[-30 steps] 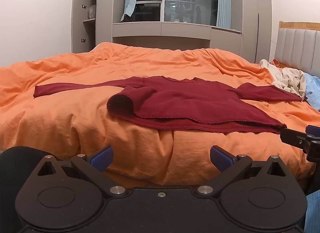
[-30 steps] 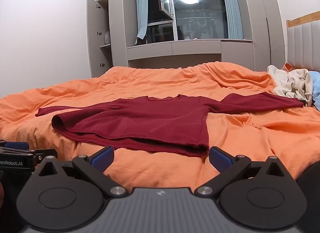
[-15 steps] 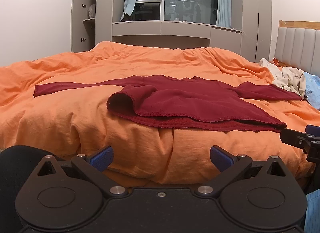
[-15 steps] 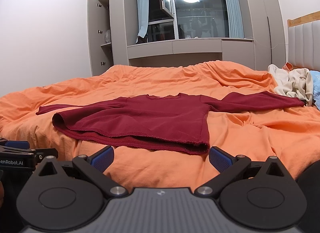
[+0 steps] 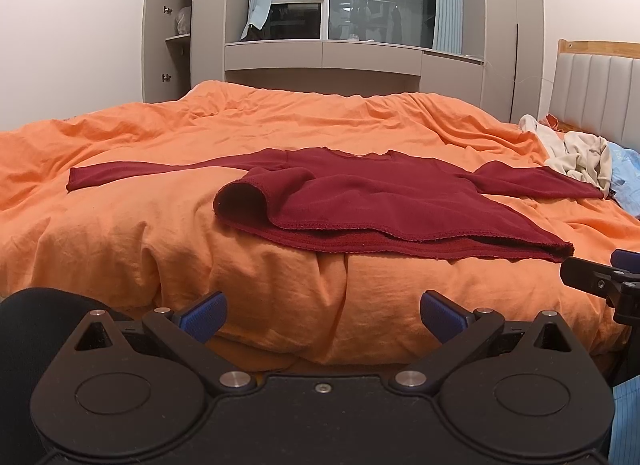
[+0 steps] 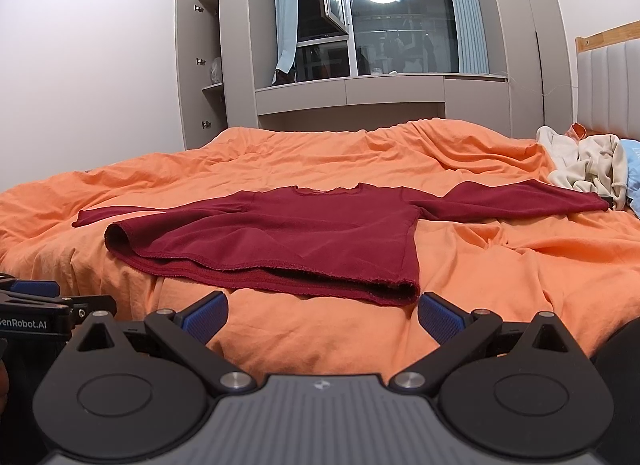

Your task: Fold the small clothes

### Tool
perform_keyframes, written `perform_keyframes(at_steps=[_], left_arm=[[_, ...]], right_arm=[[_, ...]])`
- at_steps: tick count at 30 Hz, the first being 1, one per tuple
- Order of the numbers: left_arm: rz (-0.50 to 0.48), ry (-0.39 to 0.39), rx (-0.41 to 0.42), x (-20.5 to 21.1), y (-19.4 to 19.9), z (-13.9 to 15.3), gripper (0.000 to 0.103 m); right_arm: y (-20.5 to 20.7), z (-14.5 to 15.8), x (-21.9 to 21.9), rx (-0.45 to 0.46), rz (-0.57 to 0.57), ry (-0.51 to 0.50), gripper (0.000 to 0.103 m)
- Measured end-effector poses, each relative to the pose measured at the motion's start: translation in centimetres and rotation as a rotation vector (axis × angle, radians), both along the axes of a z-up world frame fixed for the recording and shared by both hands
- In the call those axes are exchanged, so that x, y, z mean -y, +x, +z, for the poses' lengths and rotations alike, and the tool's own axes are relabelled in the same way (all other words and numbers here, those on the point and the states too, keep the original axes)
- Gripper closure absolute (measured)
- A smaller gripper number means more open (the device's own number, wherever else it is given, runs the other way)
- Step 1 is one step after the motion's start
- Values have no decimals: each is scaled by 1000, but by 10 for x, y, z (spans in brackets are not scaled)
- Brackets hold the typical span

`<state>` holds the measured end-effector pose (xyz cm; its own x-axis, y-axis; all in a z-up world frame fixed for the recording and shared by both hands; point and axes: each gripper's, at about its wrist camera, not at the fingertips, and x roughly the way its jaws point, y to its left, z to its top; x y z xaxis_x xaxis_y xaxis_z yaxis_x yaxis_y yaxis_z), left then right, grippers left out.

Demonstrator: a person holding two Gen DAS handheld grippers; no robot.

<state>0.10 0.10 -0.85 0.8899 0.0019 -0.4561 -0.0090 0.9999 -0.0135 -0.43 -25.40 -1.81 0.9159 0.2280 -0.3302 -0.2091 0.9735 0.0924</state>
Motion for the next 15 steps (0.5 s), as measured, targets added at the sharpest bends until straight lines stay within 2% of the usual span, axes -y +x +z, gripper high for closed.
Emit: perform_keyframes(at_steps=[15], left_arm=[[6,-2,-7,-2,0,-2,0]], right_arm=[[-1,-2,1,-2,-5,2,0]])
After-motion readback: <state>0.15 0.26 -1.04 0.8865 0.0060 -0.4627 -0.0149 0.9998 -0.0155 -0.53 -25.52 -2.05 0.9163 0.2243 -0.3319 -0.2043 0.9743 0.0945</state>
